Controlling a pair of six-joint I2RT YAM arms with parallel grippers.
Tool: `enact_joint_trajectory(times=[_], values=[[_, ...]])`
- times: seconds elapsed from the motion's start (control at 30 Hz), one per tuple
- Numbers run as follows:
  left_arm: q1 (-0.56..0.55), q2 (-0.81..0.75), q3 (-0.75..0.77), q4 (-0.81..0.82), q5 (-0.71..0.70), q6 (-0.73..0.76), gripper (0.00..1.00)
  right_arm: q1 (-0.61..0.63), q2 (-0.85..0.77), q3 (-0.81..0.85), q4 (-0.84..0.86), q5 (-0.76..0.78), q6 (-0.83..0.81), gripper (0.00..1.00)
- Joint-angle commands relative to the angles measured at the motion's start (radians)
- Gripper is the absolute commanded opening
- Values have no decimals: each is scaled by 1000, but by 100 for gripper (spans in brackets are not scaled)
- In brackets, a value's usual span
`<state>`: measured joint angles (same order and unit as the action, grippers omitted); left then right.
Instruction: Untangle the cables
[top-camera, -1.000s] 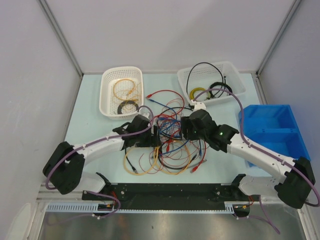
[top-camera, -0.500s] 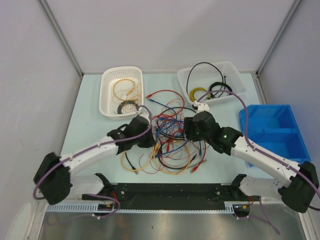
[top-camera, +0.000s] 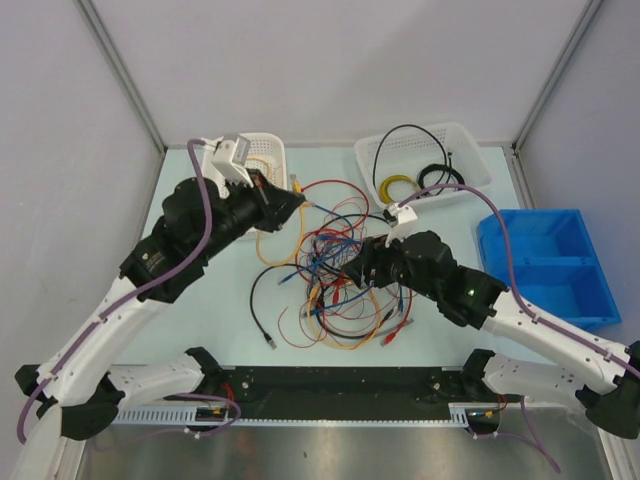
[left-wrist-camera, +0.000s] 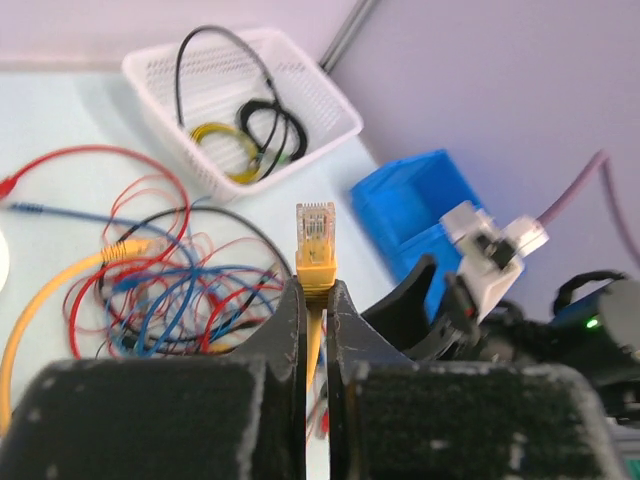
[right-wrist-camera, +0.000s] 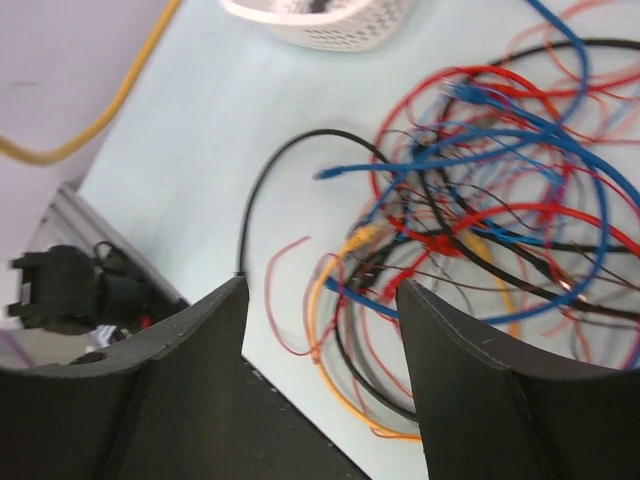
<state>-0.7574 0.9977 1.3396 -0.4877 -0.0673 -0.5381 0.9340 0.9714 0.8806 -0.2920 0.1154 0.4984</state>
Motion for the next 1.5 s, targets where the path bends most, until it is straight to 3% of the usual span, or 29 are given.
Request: enact_joint_trajectory(times=[0.0,0.2,0.33,0.4,0.57,0.67,1.0,1.27,1.3,1.33,1.37,1.47], values=[[-2,47,159,-17,55,36,0,32,-42,0,149,-77,-17,67],[-2,91,204,-5,80,23,0,81,-54,1,335,-99,-44,70],[13,108,191,-93,-106,55,0,81,-65,0,239,3,-41,70],[90,139,201,-133,-140,49,0,80,-80,0,170,42,-37,69],[346,177,191,-115,-74,4,0,78,-131,-2,57,141,-27,68],[433,241,214,-54,-29,-8,0,65,-171,-5,19,164,-35,68],[567,564,365,53,107,-28,0,-64,-243,-5,-64,129,-49,68],[671,797,458,92,104,-30,1,-210,-206,-6,-73,6,-60,67],[678,829,470,84,103,-28,6,-219,-201,-6,-73,-3,-60,67],[685,840,498,77,109,-26,20,-224,-194,-5,-73,-13,-61,67],[685,846,509,80,118,-13,54,-234,-185,-5,-73,-26,-66,67],[675,813,498,109,123,-10,99,-241,-174,-6,-70,-42,-72,67]])
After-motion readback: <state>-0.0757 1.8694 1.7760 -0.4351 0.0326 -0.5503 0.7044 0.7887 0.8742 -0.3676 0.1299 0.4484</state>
